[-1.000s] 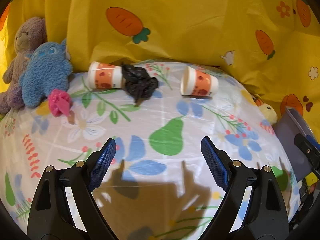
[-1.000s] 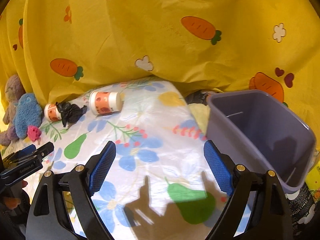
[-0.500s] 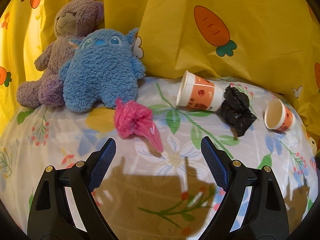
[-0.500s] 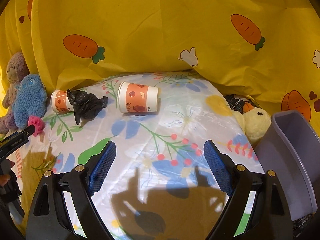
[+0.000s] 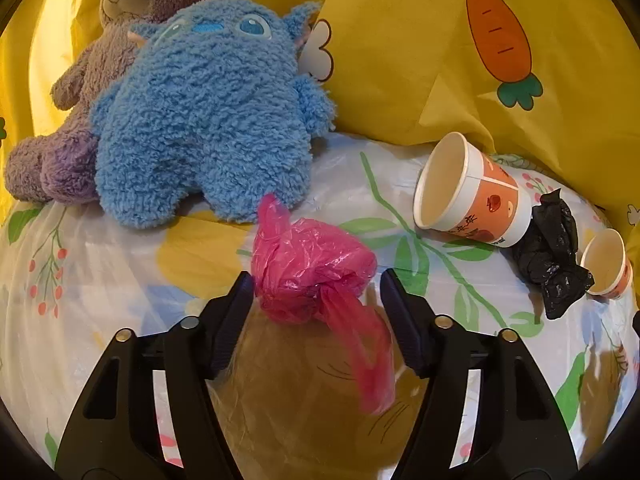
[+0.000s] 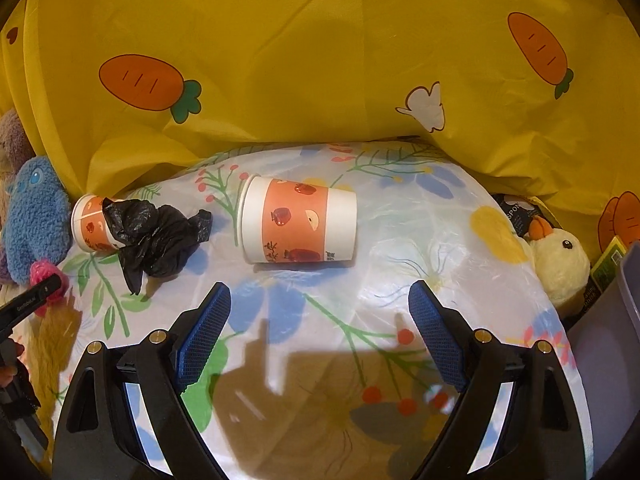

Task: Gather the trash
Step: 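Grasp the pink bag with the left tool while the right tool grasps the orange apple-print cup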

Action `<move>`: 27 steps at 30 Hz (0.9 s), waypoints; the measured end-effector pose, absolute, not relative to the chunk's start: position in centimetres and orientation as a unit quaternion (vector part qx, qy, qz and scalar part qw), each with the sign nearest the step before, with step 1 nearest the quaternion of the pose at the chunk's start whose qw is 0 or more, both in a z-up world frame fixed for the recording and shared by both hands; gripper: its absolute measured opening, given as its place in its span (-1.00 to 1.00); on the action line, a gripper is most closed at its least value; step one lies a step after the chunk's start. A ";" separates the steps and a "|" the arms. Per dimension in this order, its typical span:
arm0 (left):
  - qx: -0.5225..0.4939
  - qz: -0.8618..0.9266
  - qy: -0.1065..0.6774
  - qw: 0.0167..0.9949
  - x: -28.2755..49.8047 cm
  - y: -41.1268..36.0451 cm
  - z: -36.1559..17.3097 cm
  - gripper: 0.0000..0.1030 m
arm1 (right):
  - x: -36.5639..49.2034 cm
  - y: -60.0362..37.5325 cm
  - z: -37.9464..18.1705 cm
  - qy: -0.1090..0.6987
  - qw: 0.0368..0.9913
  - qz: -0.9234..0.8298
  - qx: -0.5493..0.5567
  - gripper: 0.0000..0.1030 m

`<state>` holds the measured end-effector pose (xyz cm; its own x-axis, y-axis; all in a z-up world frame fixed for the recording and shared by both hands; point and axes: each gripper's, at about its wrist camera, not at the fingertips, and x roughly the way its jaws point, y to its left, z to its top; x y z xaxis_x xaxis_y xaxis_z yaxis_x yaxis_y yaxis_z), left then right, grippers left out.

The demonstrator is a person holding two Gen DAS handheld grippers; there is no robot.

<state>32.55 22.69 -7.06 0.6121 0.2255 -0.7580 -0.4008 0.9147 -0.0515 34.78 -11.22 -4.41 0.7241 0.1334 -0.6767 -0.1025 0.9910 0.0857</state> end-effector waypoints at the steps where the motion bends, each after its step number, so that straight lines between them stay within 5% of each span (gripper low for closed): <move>1: -0.111 0.172 0.406 0.891 32.8 22.7 -7.3 0.04 | 35.3 -11.1 -4.5 0.366 0.928 0.063 0.024 0.70; 11: -0.118 0.160 0.385 0.901 32.9 22.8 -7.3 -0.20 | 39.0 -10.5 -5.9 0.363 0.930 0.044 0.034 0.70; 27: -0.122 0.140 0.371 0.910 33.0 21.4 -7.1 -0.22 | 42.1 -10.2 -7.2 0.368 0.927 0.035 0.064 0.70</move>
<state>32.95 21.38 -7.05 0.6849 0.1639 -0.7100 -0.3457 0.9308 -0.1185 42.08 -10.18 -7.25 0.7271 0.1126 -0.6772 -0.0185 0.9893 0.1446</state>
